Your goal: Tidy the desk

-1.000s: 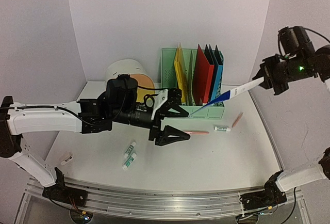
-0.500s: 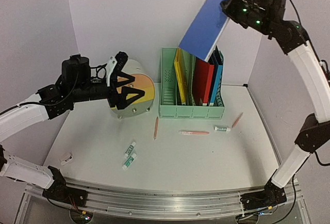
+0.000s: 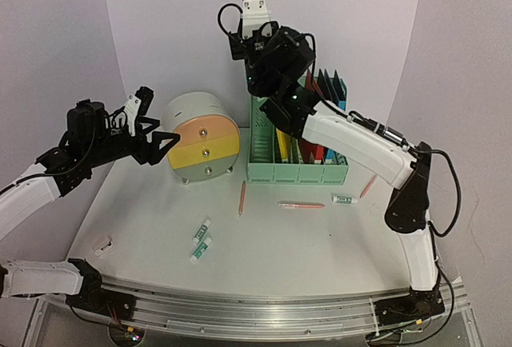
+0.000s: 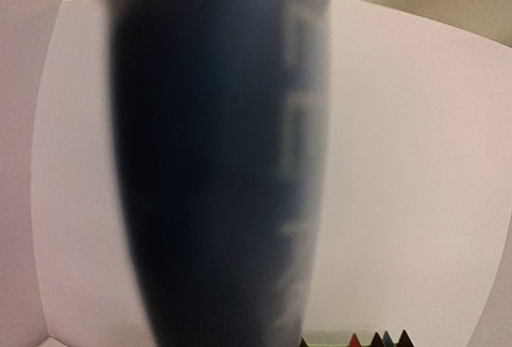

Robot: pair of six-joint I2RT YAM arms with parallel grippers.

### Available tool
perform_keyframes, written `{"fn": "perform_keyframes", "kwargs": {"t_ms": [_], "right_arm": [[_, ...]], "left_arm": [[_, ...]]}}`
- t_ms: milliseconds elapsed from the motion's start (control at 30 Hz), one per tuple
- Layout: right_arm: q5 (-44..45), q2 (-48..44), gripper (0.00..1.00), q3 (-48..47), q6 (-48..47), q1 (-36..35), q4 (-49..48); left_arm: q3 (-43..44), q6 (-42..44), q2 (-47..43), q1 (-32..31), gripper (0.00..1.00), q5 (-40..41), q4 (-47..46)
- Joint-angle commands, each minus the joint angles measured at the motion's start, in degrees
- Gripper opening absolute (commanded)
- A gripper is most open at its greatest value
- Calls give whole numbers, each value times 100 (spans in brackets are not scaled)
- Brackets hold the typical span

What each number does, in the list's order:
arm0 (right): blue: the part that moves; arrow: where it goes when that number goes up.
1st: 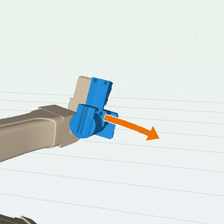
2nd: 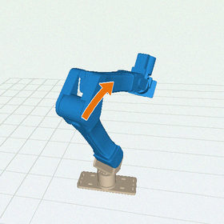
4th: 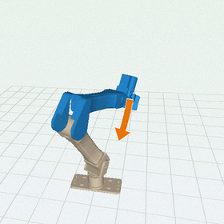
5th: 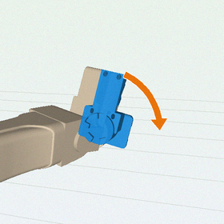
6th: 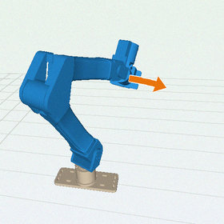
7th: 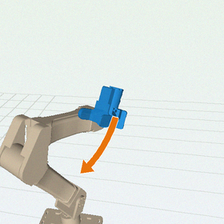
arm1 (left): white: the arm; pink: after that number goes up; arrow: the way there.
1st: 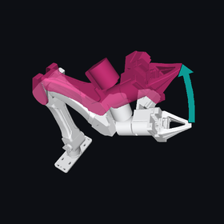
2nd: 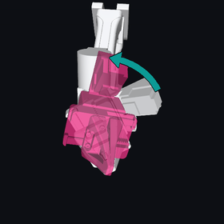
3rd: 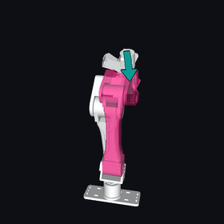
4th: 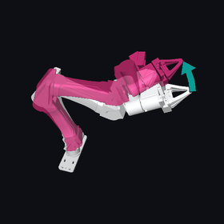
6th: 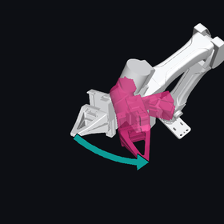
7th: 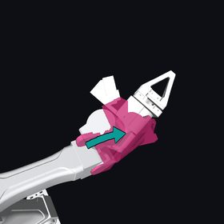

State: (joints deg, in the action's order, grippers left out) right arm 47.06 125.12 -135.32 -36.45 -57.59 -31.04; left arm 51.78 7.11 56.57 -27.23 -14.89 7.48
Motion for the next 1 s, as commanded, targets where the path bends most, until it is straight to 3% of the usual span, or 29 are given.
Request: {"fn": "perform_keyframes", "kwargs": {"t_ms": [0,133,300,533,633,767,967], "right_arm": [[630,-278,0,557,-195,187,-1127],[711,-458,0,1153,474,196,-1132],[427,-508,0,1140,1131,187,-920],[202,422,0,-751,-234,-50,-816],[938,333,0,-262,-54,31,-925],[761,-274,0,1276,1215,315,-927],[826,-130,0,1397,1430,414,-757]], "left_arm": [[-210,49,-156,59,82,132,-246],[-409,71,-192,60,82,110,-340],[-645,81,-227,68,82,132,-471],[-859,-58,-266,69,82,60,-568],[-906,-25,-277,70,82,99,-655],[-916,5,-254,74,82,76,-622],[-1026,-18,-295,78,82,79,-596]]}}
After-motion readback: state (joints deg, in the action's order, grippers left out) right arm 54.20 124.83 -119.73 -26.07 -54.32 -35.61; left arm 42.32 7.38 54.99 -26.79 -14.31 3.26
